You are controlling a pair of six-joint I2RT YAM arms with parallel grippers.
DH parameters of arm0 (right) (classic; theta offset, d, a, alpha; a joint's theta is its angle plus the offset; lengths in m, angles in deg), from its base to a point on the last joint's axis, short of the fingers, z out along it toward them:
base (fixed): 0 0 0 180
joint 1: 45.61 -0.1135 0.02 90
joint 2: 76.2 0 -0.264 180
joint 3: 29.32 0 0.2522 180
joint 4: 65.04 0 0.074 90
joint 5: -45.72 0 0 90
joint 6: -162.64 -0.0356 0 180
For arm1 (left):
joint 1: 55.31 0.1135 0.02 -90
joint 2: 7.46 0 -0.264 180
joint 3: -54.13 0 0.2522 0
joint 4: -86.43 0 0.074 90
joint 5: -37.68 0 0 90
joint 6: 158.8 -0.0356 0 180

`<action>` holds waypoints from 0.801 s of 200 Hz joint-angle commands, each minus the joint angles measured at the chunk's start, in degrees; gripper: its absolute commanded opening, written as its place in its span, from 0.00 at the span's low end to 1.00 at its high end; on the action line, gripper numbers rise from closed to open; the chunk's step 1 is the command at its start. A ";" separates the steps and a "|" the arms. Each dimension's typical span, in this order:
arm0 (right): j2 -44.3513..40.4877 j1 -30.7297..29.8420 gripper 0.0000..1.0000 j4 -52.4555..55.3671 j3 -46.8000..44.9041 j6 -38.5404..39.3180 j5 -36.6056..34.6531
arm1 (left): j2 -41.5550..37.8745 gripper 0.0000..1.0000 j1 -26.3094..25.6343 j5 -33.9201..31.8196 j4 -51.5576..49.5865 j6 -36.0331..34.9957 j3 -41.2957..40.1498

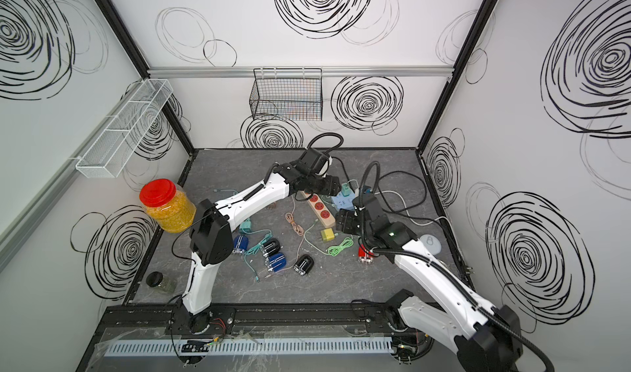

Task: Unplug the electric shaver
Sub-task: Adjust the plug at the center of the board, then pick up the electric shaver from the center of the board.

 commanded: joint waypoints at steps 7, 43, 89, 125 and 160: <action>-11.92 5.04 0.99 8.45 -6.43 -3.59 -10.41 | -3.72 0.87 -4.37 -6.13 -0.43 0.73 -2.22; -11.55 12.49 1.00 8.35 -7.83 -5.23 -7.75 | -3.44 0.79 -12.25 -11.85 0.13 6.11 -3.16; -8.30 31.64 0.99 1.79 -11.89 -4.10 5.25 | -3.04 0.52 -19.74 -12.54 8.41 16.88 -11.22; -4.54 45.61 0.95 -1.81 -14.57 -2.53 15.36 | 1.12 0.56 -24.42 -11.76 9.68 20.15 -9.91; -3.40 49.07 0.92 -5.40 -15.86 -1.87 18.62 | 6.22 0.63 -27.09 -12.02 8.85 22.14 -5.86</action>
